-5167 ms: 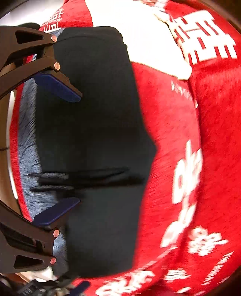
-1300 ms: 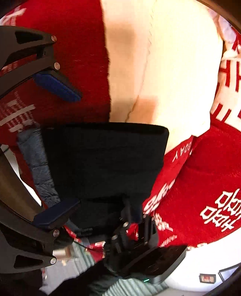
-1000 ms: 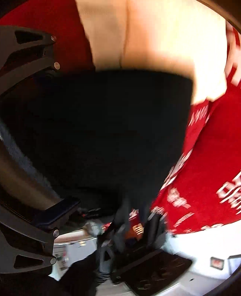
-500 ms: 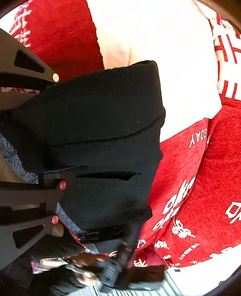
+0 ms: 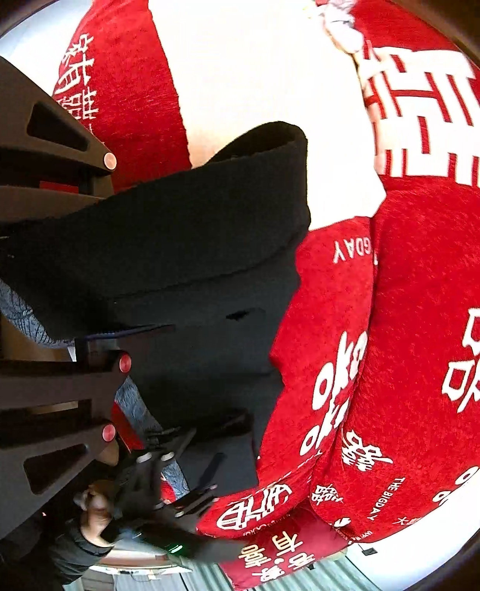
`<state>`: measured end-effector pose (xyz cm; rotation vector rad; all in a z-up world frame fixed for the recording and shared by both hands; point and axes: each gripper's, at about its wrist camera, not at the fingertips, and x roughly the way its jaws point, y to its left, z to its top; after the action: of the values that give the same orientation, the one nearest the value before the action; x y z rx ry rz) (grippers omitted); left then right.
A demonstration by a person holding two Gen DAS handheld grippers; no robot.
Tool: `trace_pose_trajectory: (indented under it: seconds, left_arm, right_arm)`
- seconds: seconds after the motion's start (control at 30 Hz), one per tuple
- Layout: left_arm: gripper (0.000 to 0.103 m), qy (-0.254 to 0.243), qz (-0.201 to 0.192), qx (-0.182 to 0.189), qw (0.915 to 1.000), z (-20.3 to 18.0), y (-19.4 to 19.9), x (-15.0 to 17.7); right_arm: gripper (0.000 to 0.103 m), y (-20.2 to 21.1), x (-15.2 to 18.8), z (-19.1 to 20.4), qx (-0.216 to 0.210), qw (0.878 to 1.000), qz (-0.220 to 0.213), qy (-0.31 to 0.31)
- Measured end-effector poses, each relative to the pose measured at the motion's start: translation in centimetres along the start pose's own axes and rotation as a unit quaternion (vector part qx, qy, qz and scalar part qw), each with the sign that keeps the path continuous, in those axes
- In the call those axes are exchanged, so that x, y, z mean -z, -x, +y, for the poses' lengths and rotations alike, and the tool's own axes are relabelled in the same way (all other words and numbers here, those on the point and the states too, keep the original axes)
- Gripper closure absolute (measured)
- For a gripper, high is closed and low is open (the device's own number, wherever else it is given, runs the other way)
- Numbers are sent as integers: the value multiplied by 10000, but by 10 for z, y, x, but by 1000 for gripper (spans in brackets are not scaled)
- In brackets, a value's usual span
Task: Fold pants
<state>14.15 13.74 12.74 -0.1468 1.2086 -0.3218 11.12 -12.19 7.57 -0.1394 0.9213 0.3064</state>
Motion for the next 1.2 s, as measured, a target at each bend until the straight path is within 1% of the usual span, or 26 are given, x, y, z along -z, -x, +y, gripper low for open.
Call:
trace_pose_trajectory:
  seconds: [0.1, 0.13, 0.17, 0.2, 0.23, 0.27, 0.3, 0.33, 0.4, 0.43, 0.5, 0.6, 0.7, 0.87, 0.93, 1.0, 1.07, 1.13, 1.2]
  left_arm:
    - [77, 16, -62, -87, 9999, -19, 8, -4]
    - [77, 29, -85, -92, 9999, -25, 11, -6]
    - [77, 34, -110, -104, 9999, -32, 14, -7]
    - [77, 23, -125, -132, 9998, -37, 16, -8]
    - [77, -5, -127, -196, 9997, -44, 17, -9]
    - [77, -26, -118, -247, 9996, -49, 18, -10]
    - [77, -37, -110, -282, 9995, -54, 18, -11]
    - [78, -58, -103, -305, 9995, -61, 19, -13]
    - [78, -126, -118, -304, 9994, -78, 21, -17]
    - [78, -203, -134, -276, 9993, -90, 23, -19]
    - [79, -344, -155, -221, 9990, -111, 25, -24]
    - [80, -616, -108, -148, 9979, -154, 21, -32]
    - [81, -931, 15, -78, 9956, -202, 7, -40]
    - [82, -1281, 312, -84, 9912, -283, -24, -58]
    - [82, -1393, 444, -152, 9891, -312, -46, -66]
    - [82, -1433, 637, -215, 9874, -330, -64, -66]
    - [82, -1464, 878, -340, 9847, -346, -94, -66]
    - [82, -1547, 1114, -542, 9802, -362, -126, -62]
    - [82, -1680, 1247, -731, 9751, -376, -150, -57]
  right_arm:
    - [23, -34, -3, -9, 156, 9988, 463, -97]
    - [20, -44, 0, -3, 313, 9984, 465, 94]
    - [17, -46, 1, 4, 497, 9976, 374, 309]
    - [16, -46, 3, 9, 636, 9964, 279, 494]
    - [16, -43, 1, 11, 662, 9959, 275, 554]
    - [16, -38, -1, 6, 541, 9969, 300, 490]
    - [16, -30, -5, 0, 392, 9984, 244, 336]
    - [16, -16, -8, -12, 314, 9994, 54, 105]
    - [16, 4, -11, -31, 396, 9989, -228, -88]
    - [16, 11, -9, -40, 471, 9984, -281, -120]
    - [16, 22, -1, -64, 698, 9969, -287, -206]
    - [16, 28, 19, -105, 1022, 9936, -155, -450]
    - [16, 34, 46, -147, 1170, 9893, -25, -871]
    - [16, 46, 82, -197, 1151, 9809, -54, -1568]
    - [16, 46, 89, -207, 1140, 9787, -8, -1706]
    - [16, 44, 98, -214, 1175, 9769, 10, -1787]
    - [16, 42, 106, -219, 1140, 9758, 7, -1864]
    - [16, 41, 115, -224, 1040, 9752, -1, -1951]
    - [16, 41, 123, -226, 902, 9750, -38, -2028]
